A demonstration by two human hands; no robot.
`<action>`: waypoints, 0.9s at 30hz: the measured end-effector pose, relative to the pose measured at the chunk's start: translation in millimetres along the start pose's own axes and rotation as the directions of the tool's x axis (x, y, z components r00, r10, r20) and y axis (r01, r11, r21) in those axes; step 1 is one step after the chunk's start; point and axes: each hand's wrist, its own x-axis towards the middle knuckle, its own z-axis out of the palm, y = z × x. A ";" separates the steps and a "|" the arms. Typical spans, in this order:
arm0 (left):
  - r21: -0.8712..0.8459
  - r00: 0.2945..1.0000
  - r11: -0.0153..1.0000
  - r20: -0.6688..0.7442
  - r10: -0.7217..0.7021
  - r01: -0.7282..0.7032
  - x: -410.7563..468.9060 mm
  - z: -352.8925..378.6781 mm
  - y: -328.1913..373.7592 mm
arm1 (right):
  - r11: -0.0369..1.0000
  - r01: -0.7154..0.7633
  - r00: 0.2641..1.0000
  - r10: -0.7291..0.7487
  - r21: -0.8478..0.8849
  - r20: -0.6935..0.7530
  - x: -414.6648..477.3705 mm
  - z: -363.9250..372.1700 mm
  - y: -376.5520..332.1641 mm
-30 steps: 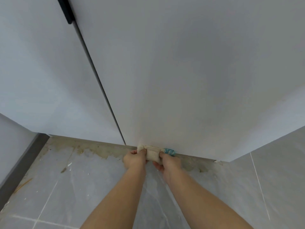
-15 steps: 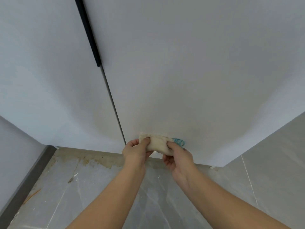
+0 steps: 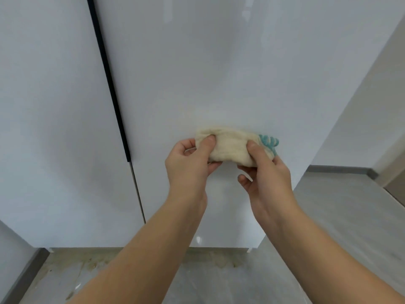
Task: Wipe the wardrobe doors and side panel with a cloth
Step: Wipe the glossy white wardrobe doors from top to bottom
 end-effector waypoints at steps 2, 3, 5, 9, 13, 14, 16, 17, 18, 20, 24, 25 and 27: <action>0.009 0.998 0.998 0.020 0.057 -0.057 -8.7 25.3 19.4 | 0.995 0.096 0.995 -0.096 -0.007 -0.007 -0.8 1.7 -32.1; 0.018 0.996 0.996 0.021 0.082 -0.083 -11.0 35.6 27.5 | 0.990 0.138 0.990 -0.138 -0.014 -0.006 -0.1 3.4 -45.7; 0.036 0.993 0.992 0.008 0.120 -0.120 -11.0 52.1 38.7 | 0.981 0.193 0.981 -0.193 -0.032 -0.007 5.2 8.6 -66.4; 0.104 0.988 0.986 -0.076 0.135 -0.127 0.4 68.4 40.1 | 0.979 0.202 0.978 -0.204 -0.039 -0.052 21.7 20.6 -77.8; 0.133 0.985 0.986 -0.124 0.120 -0.103 10.5 66.8 26.2 | 0.983 0.180 0.981 -0.181 -0.021 -0.075 33.3 18.9 -66.5; 0.149 0.985 0.985 -0.131 0.111 -0.091 11.7 63.5 19.4 | 0.985 0.169 0.982 -0.171 -0.032 -0.079 35.0 15.0 -59.6; 0.194 0.986 0.979 -0.139 0.093 -0.065 12.6 53.4 0.5 | 0.989 0.134 0.987 -0.138 -0.058 -0.082 36.9 2.8 -39.3; 0.220 0.987 0.974 -0.143 0.076 -0.043 13.0 47.1 -10.7 | 0.991 0.109 0.990 -0.115 -0.073 -0.086 37.8 -4.4 -26.9; 0.239 0.987 0.971 -0.151 0.053 -0.016 13.6 40.4 -23.5 | 0.993 0.082 0.992 -0.090 -0.087 -0.090 38.8 -12.0 -13.1; 0.260 0.983 0.964 -0.182 -0.001 0.049 15.6 24.3 -54.5 | 0.995 0.020 0.993 -0.031 -0.099 -0.111 42.3 -28.6 18.4; 0.270 0.958 0.942 -0.256 -0.130 0.200 20.4 -11.0 -118.0 | 0.989 -0.098 0.985 0.081 -0.112 -0.150 49.2 -63.4 81.3; 0.272 0.946 0.932 -0.281 -0.159 0.237 22.4 -19.2 -132.2 | 0.984 -0.128 0.982 0.108 -0.124 -0.154 51.1 -72.4 96.4; 0.291 0.921 0.906 -0.331 -0.206 0.307 27.0 -35.7 -162.3 | 0.971 -0.188 0.972 0.161 -0.149 -0.172 56.0 -90.6 128.8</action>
